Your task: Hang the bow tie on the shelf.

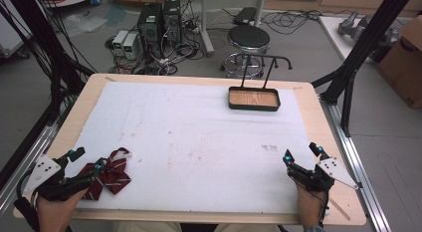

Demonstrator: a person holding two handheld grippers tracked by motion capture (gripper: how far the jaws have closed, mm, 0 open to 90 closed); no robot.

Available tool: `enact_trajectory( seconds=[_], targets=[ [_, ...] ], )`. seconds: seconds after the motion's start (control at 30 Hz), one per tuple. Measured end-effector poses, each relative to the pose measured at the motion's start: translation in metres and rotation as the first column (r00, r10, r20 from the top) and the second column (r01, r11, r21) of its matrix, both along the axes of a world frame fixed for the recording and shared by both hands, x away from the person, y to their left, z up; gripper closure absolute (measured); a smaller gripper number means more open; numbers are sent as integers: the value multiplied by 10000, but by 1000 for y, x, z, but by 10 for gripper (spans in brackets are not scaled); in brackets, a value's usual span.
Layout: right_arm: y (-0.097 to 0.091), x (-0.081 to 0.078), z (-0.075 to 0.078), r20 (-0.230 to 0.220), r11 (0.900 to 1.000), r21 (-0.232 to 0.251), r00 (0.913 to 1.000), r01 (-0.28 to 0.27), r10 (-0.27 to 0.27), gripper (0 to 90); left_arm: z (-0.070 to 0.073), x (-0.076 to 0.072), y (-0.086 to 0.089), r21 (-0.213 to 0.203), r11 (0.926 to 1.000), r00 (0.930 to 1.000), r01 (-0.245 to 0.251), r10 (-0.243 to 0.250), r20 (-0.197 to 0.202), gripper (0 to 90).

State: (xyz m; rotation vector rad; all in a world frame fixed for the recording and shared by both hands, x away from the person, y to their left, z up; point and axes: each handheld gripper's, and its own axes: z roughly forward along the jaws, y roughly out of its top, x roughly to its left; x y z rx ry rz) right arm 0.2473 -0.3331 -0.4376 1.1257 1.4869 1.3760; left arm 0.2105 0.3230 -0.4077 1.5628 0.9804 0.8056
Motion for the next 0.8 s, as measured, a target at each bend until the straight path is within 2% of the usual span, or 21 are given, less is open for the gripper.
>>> enact_trajectory(
  seconds=[0.53,0.8],
  targets=[
    [1,1,0,-55,10000,4,10000,-30,30,113,1,-2,1,130,9999,10000,72,-73,51,270],
    [1,1,0,-102,10000,-45,9999,-44,43,112,1,-1,2,215,9996,9998,156,-154,-79,275]
  ],
)
